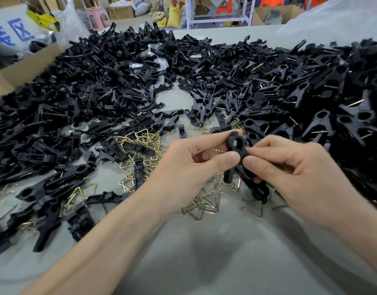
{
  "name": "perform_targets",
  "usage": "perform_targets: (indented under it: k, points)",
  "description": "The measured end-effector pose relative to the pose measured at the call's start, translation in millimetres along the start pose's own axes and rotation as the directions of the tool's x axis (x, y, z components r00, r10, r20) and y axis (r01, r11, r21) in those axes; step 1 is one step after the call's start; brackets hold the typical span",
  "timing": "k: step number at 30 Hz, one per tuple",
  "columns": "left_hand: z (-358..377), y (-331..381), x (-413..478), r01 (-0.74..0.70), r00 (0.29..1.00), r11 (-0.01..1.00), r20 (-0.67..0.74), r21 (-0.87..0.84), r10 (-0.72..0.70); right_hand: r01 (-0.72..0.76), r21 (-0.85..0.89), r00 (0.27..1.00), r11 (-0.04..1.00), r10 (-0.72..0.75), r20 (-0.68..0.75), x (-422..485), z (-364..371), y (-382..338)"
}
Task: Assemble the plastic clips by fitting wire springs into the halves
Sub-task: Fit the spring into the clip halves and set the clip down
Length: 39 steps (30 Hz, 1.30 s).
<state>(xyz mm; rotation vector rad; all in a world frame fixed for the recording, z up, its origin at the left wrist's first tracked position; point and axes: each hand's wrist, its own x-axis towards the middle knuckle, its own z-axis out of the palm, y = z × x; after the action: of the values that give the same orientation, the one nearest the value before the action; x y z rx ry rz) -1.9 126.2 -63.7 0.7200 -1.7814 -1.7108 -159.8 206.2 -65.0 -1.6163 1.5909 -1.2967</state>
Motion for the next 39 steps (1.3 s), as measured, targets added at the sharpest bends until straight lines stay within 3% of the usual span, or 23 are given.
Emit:
perform_targets:
  k: [3, 10, 14, 17, 21, 24, 30, 33, 36, 39]
  points:
    - [1, 0, 0, 0.028, 0.999, 0.999, 0.027, -0.034, -0.027, 0.034, -0.027, 0.999, 0.999, -0.033, 0.030, -1, 0, 2]
    - [4, -1, 0, -0.121, 0.992, 0.992, -0.040, 0.025, 0.122, 0.157, -0.238, 0.986, 0.959, -0.140, 0.087, -6, 3, -3]
    - [-5, 1, 3, -0.178, 0.964, 0.984, -0.195, 0.027, 0.180, 0.062, -0.084, 0.989, 0.995, -0.072, -0.129, 1, -8, 2]
    - [-19, -1, 6, -0.175, 0.940, 0.984, -0.293, 0.026, 0.175, 0.040, -0.322, 0.974, 0.946, -0.109, -0.200, 5, -20, 9]
    - [-22, -3, 10, -0.160, 0.915, 0.984, -0.362, 0.072, 0.175, 0.110, -0.539, 0.994, 0.835, -0.085, 0.072, 0, -4, 10]
    - [-19, -2, 9, -0.157, 0.935, 0.984, -0.307, 0.087, 0.176, 0.160, -0.641, 0.979, 0.751, -0.037, 0.200, -6, 11, 12]
    - [-11, 0, 6, -0.177, 0.965, 0.980, -0.179, 0.093, 0.192, 0.125, -0.526, 0.986, 0.841, -0.044, 0.163, -3, 9, 13]
    - [-9, 2, 5, -0.170, 0.967, 0.981, -0.173, 0.094, 0.185, 0.215, -0.552, 0.975, 0.806, -0.146, 0.167, -3, 10, 15]
    - [-9, 1, 5, -0.155, 0.958, 0.980, -0.224, 0.127, 0.180, 0.269, -0.536, 0.957, 0.800, -0.283, 0.058, 1, 8, 16]
    - [-8, 3, 5, -0.157, 0.952, 0.979, -0.245, 0.127, 0.184, 0.152, -0.362, 0.967, 0.920, -0.214, -0.136, 2, 5, 13]
